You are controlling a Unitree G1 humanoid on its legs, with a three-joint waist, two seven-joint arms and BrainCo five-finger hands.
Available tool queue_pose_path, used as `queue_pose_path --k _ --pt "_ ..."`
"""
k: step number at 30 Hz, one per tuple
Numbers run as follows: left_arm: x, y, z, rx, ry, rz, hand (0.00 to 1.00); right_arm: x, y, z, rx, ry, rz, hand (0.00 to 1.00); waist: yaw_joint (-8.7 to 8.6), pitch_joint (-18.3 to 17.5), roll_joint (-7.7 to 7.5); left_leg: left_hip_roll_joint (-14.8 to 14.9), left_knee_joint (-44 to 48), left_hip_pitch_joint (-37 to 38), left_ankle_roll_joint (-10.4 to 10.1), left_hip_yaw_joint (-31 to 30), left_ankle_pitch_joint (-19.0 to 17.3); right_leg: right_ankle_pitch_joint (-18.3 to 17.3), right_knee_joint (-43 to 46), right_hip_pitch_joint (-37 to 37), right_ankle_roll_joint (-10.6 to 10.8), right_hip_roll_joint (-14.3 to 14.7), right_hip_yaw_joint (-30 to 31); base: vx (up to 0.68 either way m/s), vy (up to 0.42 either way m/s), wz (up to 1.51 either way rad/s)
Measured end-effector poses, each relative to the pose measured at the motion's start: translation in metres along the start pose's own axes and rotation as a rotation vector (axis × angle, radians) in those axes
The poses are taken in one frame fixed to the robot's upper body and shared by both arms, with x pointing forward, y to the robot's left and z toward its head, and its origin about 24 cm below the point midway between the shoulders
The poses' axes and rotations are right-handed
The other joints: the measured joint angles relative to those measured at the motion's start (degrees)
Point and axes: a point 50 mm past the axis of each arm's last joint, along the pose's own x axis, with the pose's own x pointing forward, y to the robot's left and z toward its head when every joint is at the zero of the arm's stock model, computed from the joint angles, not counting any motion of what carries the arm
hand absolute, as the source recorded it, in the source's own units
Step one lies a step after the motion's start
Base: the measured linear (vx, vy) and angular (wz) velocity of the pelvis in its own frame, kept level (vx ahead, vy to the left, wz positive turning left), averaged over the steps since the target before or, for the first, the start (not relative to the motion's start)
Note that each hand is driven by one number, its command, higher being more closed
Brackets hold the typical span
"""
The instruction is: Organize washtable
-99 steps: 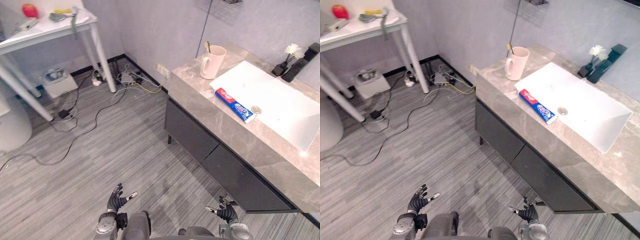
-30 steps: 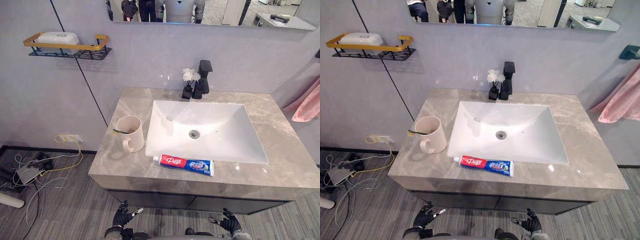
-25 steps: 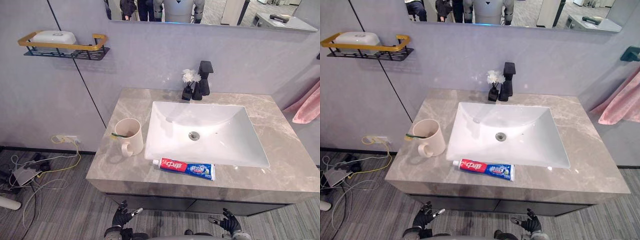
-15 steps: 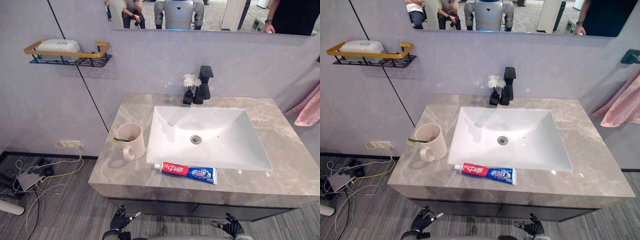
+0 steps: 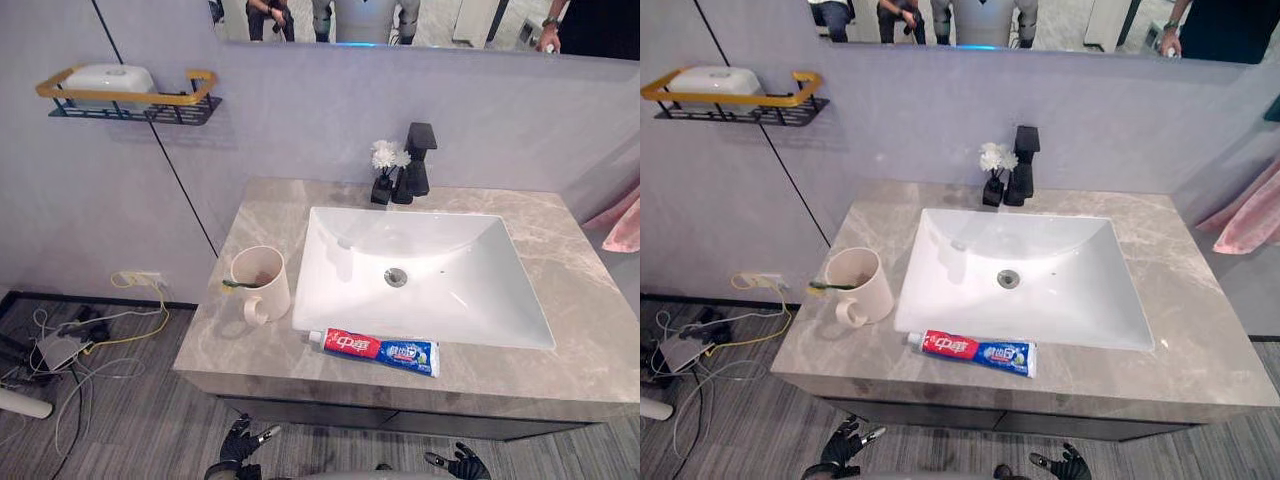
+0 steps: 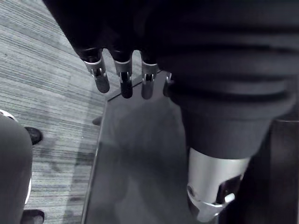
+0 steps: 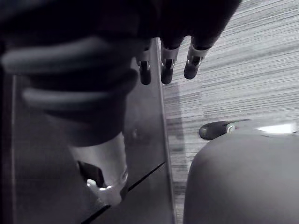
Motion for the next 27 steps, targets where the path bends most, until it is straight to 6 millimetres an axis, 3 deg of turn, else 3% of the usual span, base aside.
queue_pose_path --k 10,18,22,27 --pt "0.001 0.005 -0.003 -0.035 0.025 0.041 0.00 0.003 -0.001 0.007 0.015 -0.015 -0.007 0.00 0.04 0.50 0.70 -0.05 0.11 0.75 -0.02 -2.23 0.02 0.85 -0.16 1.69 0.44 -0.36 -2.66 0.03 -0.027 0.06" --pt "-0.001 0.028 -0.008 -0.136 0.041 0.137 0.00 0.006 -0.002 0.017 0.039 -0.040 -0.014 0.00 0.11 1.94 0.34 -1.35 -0.03 0.63 0.53 -2.94 0.36 1.82 -0.43 1.65 0.33 -1.57 -4.13 -0.11 -0.015 0.02" --pt "-0.003 0.044 -0.008 -0.196 0.036 0.204 0.00 0.007 -0.005 0.023 0.040 -0.055 -0.021 0.00 0.05 2.35 0.46 -1.67 -1.79 0.64 0.62 -2.76 1.48 1.90 -0.47 0.50 0.29 -1.85 -4.24 -0.15 -0.050 -0.03" --pt "-0.010 0.086 0.001 -0.309 -0.033 0.365 0.00 0.007 -0.020 0.026 0.063 -0.064 -0.062 0.00 0.00 2.35 0.43 -1.01 -2.23 0.24 0.15 -2.63 1.77 1.58 -0.49 -0.16 -0.01 -1.37 -4.34 -0.06 -0.053 -0.02"
